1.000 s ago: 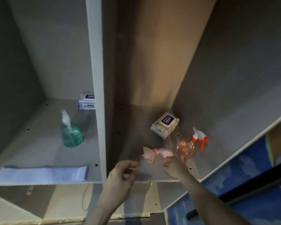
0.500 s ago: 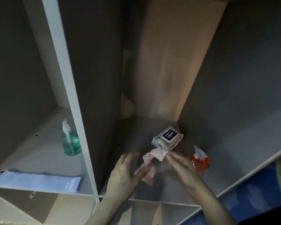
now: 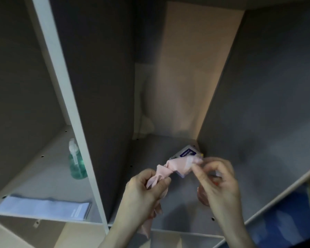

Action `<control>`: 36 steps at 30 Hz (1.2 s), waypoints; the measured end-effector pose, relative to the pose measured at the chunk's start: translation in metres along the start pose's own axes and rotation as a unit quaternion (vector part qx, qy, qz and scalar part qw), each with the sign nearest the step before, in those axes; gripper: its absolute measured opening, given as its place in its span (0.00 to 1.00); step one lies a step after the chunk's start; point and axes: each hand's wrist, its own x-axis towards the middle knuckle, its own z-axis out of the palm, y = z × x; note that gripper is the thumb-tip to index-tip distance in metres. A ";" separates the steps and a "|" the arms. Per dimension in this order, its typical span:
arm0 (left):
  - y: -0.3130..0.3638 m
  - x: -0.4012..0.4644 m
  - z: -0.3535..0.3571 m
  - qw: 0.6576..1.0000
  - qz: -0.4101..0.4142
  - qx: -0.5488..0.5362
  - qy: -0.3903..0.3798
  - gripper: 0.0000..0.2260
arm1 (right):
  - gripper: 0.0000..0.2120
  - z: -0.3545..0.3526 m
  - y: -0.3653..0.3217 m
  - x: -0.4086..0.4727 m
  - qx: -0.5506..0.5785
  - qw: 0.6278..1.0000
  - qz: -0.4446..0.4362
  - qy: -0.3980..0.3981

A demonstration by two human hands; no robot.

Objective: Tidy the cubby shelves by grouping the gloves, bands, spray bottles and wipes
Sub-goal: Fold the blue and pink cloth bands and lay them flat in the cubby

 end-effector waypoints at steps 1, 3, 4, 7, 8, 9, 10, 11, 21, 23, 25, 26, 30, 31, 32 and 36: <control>0.004 -0.001 -0.001 0.999 -0.020 -0.037 -0.029 0.10 | 0.15 -0.001 -0.004 -0.001 -0.006 0.998 -0.059 0.028; 0.011 -0.005 -0.002 0.982 -0.072 -0.134 -0.109 0.10 | 0.11 -0.002 -0.012 -0.004 -0.029 0.986 -0.159 0.027; 0.014 -0.007 -0.002 0.970 -0.092 -0.174 -0.141 0.11 | 0.10 -0.002 -0.016 -0.006 -0.040 0.979 -0.198 0.000; 0.018 -0.012 -0.002 0.948 -0.108 -0.222 -0.202 0.10 | 0.13 -0.002 -0.021 -0.008 -0.094 0.955 -0.267 -0.084; 0.019 -0.014 -0.002 0.944 -0.108 -0.219 -0.221 0.10 | 0.16 -0.003 -0.021 -0.006 -0.110 0.951 -0.266 -0.114; 0.020 -0.015 -0.003 0.942 -0.105 -0.203 -0.244 0.10 | 0.21 -0.004 -0.021 -0.005 -0.108 0.952 -0.242 -0.153; 0.021 -0.016 -0.004 0.941 -0.102 -0.181 -0.268 0.09 | 0.27 -0.004 -0.023 -0.005 -0.075 0.958 -0.186 -0.204; 0.022 -0.016 -0.004 0.937 -0.100 -0.165 -0.290 0.09 | 0.31 -0.004 -0.025 -0.005 -0.008 0.961 -0.105 -0.256; 0.023 -0.030 0.001 0.979 0.021 0.111 -0.171 0.18 | 0.20 0.018 -0.025 -0.006 0.141 0.962 0.187 -0.139; 0.016 -0.032 0.003 0.979 0.074 0.177 -0.062 0.24 | 0.18 0.020 -0.026 -0.004 0.118 0.962 0.219 -0.115; 0.012 -0.030 0.002 0.982 0.110 0.147 -0.036 0.22 | 0.19 0.018 -0.024 -0.002 0.129 0.951 0.261 -0.101; 0.013 -0.030 0.001 0.984 0.119 0.128 -0.041 0.20 | 0.18 0.017 -0.023 0.000 0.149 0.942 0.284 -0.095; 0.012 -0.027 -0.002 0.992 0.112 0.048 -0.032 0.11 | 0.14 0.014 -0.029 -0.002 0.229 0.940 0.247 -0.046; 0.012 -0.027 -0.004 0.994 0.104 0.031 -0.032 0.12 | 0.12 0.013 -0.030 -0.005 0.211 0.954 0.211 -0.027; 0.012 -0.027 -0.006 0.994 0.097 0.024 -0.037 0.15 | 0.09 0.011 -0.032 -0.008 0.185 0.968 0.170 -0.014; 0.016 -0.028 -0.010 0.994 0.100 0.006 -0.052 0.18 | 0.09 0.006 -0.039 -0.019 0.035 0.996 -0.060 -0.058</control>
